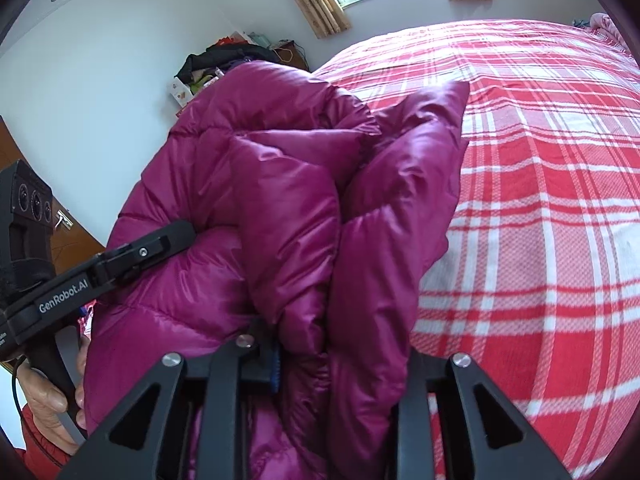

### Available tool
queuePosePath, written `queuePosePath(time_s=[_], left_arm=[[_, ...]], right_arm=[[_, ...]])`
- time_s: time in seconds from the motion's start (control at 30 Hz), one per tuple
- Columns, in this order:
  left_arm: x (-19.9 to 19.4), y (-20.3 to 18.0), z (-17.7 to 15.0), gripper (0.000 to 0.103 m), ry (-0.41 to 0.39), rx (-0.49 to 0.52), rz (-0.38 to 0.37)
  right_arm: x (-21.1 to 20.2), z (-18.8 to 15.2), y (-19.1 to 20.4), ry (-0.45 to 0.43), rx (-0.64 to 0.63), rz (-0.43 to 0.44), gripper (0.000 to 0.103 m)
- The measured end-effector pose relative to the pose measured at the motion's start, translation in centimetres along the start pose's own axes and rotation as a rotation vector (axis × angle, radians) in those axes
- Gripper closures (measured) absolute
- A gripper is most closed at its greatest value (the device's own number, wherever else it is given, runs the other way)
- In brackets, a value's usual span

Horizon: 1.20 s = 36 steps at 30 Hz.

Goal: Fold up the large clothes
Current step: 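Lift the held bundle and carry it toward the bed corner with both grippers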

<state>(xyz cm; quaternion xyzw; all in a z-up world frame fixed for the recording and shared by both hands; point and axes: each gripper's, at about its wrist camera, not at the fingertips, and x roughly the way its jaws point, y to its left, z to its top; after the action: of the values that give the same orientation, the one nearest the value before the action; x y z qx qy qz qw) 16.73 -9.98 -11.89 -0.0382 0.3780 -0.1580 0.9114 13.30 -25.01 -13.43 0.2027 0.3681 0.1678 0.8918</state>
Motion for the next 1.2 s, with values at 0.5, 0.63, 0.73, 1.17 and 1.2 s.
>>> queuePosePath(time_s=[0.5, 0.63, 0.73, 1.17, 1.2], left_arm=[[-4.9, 7.4, -1.1, 0.063, -0.06, -0.164, 0.056], [-6.4, 10.0, -2.3, 0.063, -0.065, -0.218, 0.092], [-7.7, 11.3, -3.0, 0.063, -0.069, -0.243, 0.123], [-14.5, 19.9, -2.8, 0.063, -0.21, -0.369, 0.402], [-14.6, 20.4, -2.8, 0.063, -0.214, -0.378, 0.426]], right_arm=[[1.8, 1.1, 7.1, 0.005, -0.172, 0.053, 0.076], [3.4, 1.3, 9.2, 0.032, -0.22, 0.094, 0.076], [4.8, 1.4, 10.7, 0.054, -0.255, 0.123, 0.076], [12.5, 3.4, 21.1, 0.082, -0.472, 0.331, 0.076], [13.2, 3.4, 21.7, 0.082, -0.488, 0.347, 0.076]])
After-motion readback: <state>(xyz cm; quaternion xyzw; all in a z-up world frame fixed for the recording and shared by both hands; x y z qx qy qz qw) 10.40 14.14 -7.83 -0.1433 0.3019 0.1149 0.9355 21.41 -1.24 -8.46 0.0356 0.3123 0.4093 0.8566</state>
